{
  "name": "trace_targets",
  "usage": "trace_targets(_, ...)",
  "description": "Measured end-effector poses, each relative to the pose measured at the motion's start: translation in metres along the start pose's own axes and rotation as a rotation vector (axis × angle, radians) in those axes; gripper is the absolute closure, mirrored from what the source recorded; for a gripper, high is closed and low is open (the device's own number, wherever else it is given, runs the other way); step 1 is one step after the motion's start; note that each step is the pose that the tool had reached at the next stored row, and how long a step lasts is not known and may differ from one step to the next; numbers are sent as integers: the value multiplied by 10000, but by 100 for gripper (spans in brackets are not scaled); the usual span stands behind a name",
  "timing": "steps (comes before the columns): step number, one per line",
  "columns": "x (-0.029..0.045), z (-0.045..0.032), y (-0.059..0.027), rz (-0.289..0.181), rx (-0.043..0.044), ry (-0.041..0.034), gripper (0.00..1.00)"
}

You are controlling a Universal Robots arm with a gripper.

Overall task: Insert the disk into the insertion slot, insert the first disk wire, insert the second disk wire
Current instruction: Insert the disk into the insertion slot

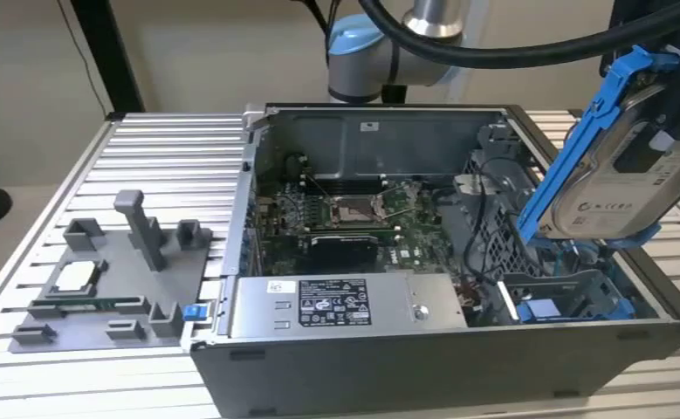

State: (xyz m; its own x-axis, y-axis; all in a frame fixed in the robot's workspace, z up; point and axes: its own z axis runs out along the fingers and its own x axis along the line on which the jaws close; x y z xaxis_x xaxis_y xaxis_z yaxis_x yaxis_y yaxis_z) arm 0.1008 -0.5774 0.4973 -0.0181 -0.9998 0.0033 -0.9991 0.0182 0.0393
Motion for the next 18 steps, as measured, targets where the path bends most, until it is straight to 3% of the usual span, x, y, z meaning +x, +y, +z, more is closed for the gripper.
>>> trace_targets(5, -1, 52, -4, -1, 22, 3, 100)
trace_targets(10, -1, 118, -5, 1, 165, 15, 100)
trace_targets(14, 0, 164, -8, 1, 331, 28, 100)
trace_targets(18, -1, 227, -10, -10, 367, 29, 100)
